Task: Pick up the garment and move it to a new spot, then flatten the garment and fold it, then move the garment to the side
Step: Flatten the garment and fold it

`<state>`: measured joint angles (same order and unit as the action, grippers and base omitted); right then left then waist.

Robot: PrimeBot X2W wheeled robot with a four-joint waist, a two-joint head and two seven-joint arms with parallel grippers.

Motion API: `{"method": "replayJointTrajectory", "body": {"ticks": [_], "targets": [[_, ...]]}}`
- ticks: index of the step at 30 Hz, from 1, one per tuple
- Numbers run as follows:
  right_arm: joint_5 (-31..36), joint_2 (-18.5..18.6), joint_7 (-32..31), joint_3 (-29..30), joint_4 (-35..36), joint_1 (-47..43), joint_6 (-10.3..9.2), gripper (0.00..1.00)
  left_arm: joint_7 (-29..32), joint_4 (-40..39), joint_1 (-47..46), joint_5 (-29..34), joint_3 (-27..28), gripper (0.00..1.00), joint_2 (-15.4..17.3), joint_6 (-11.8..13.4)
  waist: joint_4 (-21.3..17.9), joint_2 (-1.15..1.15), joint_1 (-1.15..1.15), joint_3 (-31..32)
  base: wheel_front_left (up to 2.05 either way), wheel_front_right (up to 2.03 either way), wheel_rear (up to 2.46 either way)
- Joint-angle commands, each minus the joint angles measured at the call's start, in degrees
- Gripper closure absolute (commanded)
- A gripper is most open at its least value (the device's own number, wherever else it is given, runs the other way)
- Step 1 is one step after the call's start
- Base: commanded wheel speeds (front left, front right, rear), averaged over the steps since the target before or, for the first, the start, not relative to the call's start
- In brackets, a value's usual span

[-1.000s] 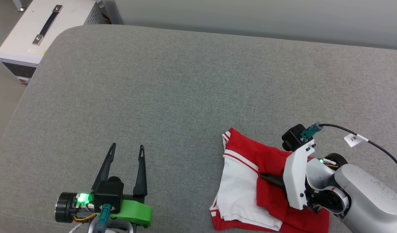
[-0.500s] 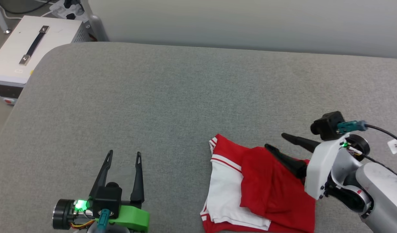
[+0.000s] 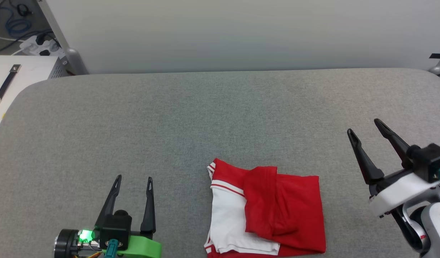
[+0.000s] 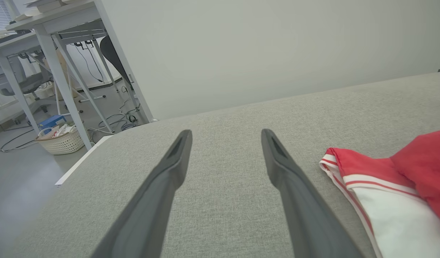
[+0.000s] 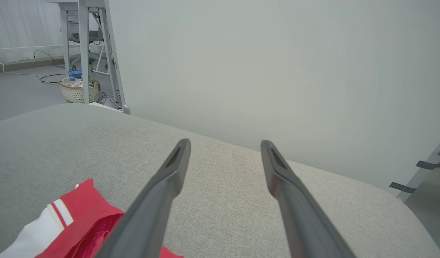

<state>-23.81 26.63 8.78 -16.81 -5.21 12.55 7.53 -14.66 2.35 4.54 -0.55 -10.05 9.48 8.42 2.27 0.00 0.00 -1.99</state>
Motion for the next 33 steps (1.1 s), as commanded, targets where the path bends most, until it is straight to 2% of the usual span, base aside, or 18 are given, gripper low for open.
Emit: {"method": "replayJointTrajectory", "body": {"ticks": [1,8,16,22,33], "targets": [[3.7,-1.2,2.1,1.7,0.9,-1.7,-0.04,0.0,-0.3,-0.2,0.8,0.1,0.1,0.0,0.5,0.4,-1.2,0.0,0.0,1.1,0.0,0.0,0.0],[13.4,-10.3,5.8,10.2,5.3,-9.6,-0.04,0.0,-0.3,-0.6,1.4,-0.5,0.1,0.0,0.6,-0.4,-2.0,0.0,0.0,2.2,0.0,0.0,0.0],[16.1,-17.9,6.2,14.9,9.3,-16.4,-0.04,0.0,-0.3,-1.0,1.9,-1.7,0.5,0.0,0.1,-1.6,-1.7,0.0,0.0,3.0,0.0,0.0,0.0],[16.2,-20.4,6.2,16.8,10.4,-20.1,-0.04,0.0,-0.3,-1.1,2.6,-2.4,1.8,0.0,-0.4,-2.3,-1.3,0.0,0.0,3.1,0.0,0.0,0.0],[17.4,-20.9,6.2,16.3,10.3,-21.7,-0.04,0.0,-0.3,-0.6,3.2,-2.4,3.2,0.0,-1.4,-3.6,-0.8,0.0,0.0,3.3,0.0,0.0,0.0]]}}
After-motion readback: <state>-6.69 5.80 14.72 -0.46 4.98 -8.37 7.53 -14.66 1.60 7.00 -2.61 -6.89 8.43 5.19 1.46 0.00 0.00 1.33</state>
